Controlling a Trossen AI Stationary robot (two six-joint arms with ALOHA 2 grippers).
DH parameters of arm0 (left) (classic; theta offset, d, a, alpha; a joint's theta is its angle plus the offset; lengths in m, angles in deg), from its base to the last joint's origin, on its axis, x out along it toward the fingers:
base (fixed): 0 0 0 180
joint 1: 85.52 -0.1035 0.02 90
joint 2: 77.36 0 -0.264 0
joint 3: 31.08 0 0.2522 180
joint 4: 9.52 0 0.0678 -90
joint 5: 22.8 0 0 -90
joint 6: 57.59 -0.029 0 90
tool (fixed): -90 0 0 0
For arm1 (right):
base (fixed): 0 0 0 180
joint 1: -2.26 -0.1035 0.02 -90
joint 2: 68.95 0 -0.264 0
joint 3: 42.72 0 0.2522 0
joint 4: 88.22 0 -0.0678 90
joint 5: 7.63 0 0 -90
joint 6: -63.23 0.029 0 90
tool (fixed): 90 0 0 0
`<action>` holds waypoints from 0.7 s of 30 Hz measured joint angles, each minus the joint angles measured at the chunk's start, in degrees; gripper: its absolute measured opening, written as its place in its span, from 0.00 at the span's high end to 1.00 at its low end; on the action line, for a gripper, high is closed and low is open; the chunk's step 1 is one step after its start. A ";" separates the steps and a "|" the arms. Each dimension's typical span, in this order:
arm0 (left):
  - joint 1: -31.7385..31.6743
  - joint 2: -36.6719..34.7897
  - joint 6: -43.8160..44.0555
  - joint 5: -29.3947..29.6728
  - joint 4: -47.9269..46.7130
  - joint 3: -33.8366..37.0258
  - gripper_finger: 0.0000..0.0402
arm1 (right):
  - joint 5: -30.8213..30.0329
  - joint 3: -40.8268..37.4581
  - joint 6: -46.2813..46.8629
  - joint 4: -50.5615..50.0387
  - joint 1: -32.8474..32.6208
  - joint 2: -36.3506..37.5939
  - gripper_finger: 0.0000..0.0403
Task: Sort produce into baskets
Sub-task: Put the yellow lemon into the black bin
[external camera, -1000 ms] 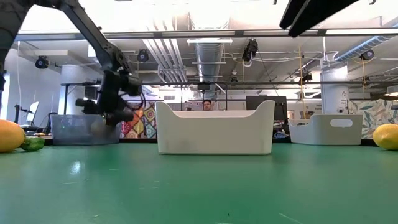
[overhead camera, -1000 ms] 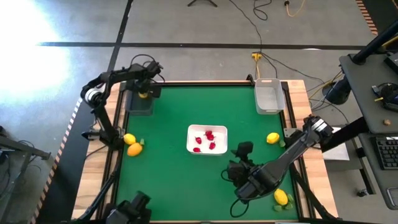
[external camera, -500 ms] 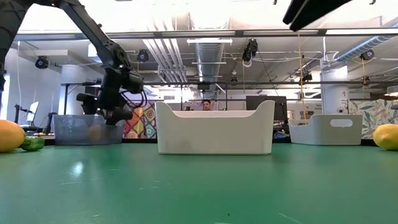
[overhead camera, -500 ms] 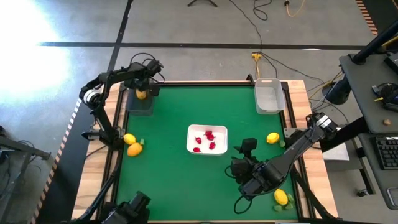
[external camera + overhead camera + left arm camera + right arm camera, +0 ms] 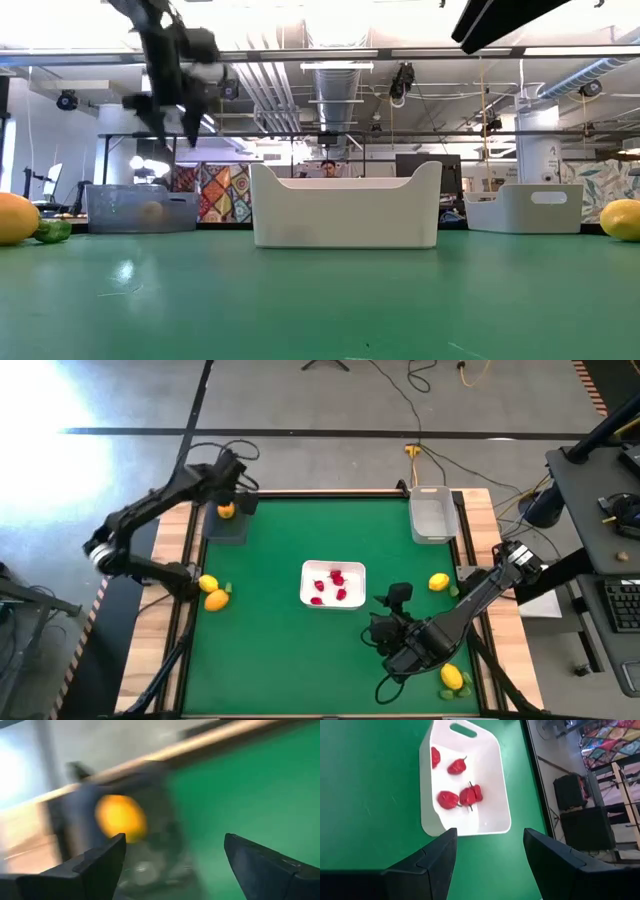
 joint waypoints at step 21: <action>67.01 -9.32 43.73 -2.54 -7.45 13.63 0.22 | 0.74 -4.71 -25.68 23.78 6.93 -0.02 0.45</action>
